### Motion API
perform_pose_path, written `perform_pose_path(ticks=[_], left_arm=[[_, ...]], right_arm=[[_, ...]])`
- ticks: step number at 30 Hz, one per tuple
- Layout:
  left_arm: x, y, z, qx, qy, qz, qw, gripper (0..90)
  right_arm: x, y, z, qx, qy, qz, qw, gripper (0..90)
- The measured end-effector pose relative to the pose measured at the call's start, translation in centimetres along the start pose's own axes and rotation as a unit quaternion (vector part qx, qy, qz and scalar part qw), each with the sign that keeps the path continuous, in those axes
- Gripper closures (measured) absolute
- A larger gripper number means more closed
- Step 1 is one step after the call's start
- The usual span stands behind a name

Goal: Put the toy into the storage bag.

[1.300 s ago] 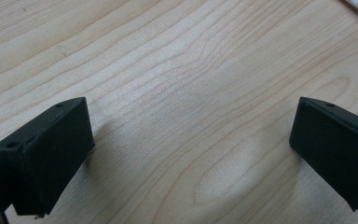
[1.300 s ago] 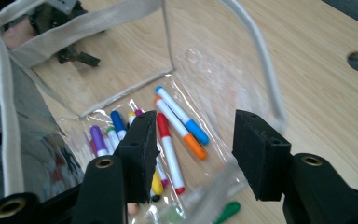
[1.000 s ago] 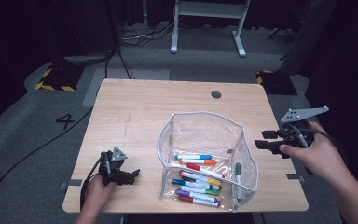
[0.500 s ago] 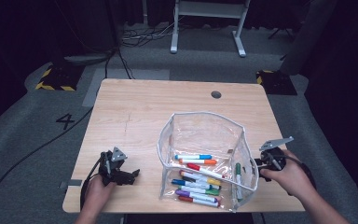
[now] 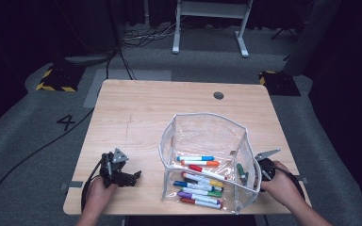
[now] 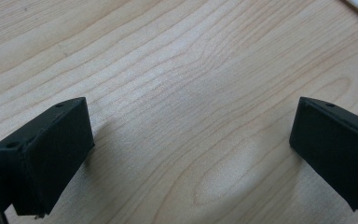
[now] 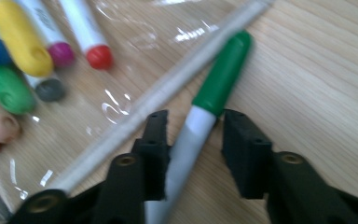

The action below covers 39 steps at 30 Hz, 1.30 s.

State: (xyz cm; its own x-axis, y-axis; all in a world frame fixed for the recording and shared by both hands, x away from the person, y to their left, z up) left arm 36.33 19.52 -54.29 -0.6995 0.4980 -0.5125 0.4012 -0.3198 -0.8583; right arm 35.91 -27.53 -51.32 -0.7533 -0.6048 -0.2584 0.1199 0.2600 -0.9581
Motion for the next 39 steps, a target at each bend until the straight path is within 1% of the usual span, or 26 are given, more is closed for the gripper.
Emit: perform_pose_path(ticks=[2,3,5,6,8,10,12,14,16,18,20,22,24,26,29,32,34,36,39], left_arm=[[0.0,0.0,0.0,0.0,0.0,0.0,1.0,0.0],[0.0,0.0,0.0,0.0,0.0,0.0,1.0,0.0],[0.0,0.0,0.0,0.0,0.0,0.0,1.0,0.0],[0.0,0.0,0.0,0.0,0.0,0.0,1.0,0.0],[0.0,0.0,0.0,0.0,0.0,0.0,1.0,0.0],[0.0,0.0,0.0,0.0,0.0,0.0,1.0,0.0],[0.0,0.0,0.0,0.0,0.0,0.0,1.0,0.0],[0.0,0.0,0.0,0.0,0.0,0.0,1.0,0.0],[0.0,0.0,0.0,0.0,0.0,0.0,1.0,0.0],[0.0,0.0,0.0,0.0,0.0,0.0,1.0,0.0],[0.0,0.0,0.0,0.0,0.0,0.0,1.0,0.0],[0.0,0.0,0.0,0.0,0.0,0.0,1.0,0.0],[0.0,0.0,0.0,0.0,0.0,0.0,1.0,0.0],[0.0,0.0,0.0,0.0,0.0,0.0,1.0,0.0],[0.0,0.0,0.0,0.0,0.0,0.0,1.0,0.0],[0.0,0.0,0.0,0.0,0.0,0.0,1.0,0.0],[0.0,0.0,0.0,0.0,0.0,0.0,1.0,0.0],[0.0,0.0,0.0,0.0,0.0,0.0,1.0,0.0],[0.0,0.0,0.0,0.0,0.0,0.0,1.0,0.0]], right_arm=[[0.3,-0.2,0.7,0.017,0.007,-0.011,0.9998,76.6],[0.4,-0.3,0.9,0.015,0.016,-0.016,0.9996,76.8],[0.6,-0.5,1.4,0.004,0.04,-0.019,0.999,77.0],[0.8,-0.6,1.6,0.006,0.047,-0.019,0.9987,77.0],[0.9,-0.7,1.9,-0.004,0.058,-0.014,0.9982,77.1],[0.9,-1.3,2.0,-0.012,0.06,-0.003,0.9981,77.1],[0.7,-2.4,2.1,-0.01,0.056,0.01,0.9983,77.1],[0.5,-3.8,1.9,-0.017,0.056,0.023,0.998,77.1],[0.2,-5.6,1.7,-0.013,0.05,0.036,0.998,77.1],[0.0,-7.0,1.5,-0.02,0.049,0.048,0.9974,77.1],[-0.2,-8.7,1.3,-0.017,0.043,0.058,0.9972,77.0],[-0.4,-10.1,1.2,-0.015,0.04,0.068,0.9968,77.1],[-0.7,-11.8,1.1,-0.008,0.034,0.074,0.9966,77.0],[-0.9,-13.1,1.0,-0.009,0.028,0.08,0.9964,77.0],[-1.2,-14.8,0.7,-0.004,0.022,0.083,0.9963,77.0],[-1.7,-16.5,0.2,0.001,0.011,0.091,0.9958,77.0],[-2.1,-17.8,-0.2,0.003,0.002,0.098,0.9951,77.0],[-2.8,-19.0,-1.0,0.0,-0.017,0.103,0.9945,77.0],[-3.6,-20.2,-2.2,-0.005,-0.041,0.103,0.9938,77.0]])
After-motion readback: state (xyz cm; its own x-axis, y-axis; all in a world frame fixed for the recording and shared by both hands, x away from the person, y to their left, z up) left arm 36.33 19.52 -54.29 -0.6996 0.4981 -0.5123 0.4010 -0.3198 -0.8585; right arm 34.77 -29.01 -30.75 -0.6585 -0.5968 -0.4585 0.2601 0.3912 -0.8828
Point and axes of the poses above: each handheld gripper's, and its own axes: y roughly forward along the jaws, x roughly out of its underside, z roughly to its right, the point moved 5 cm from there along y, roughly forward along the jaws, and after that the axes turned 10 degrees about -z, right-handed, at the moved point
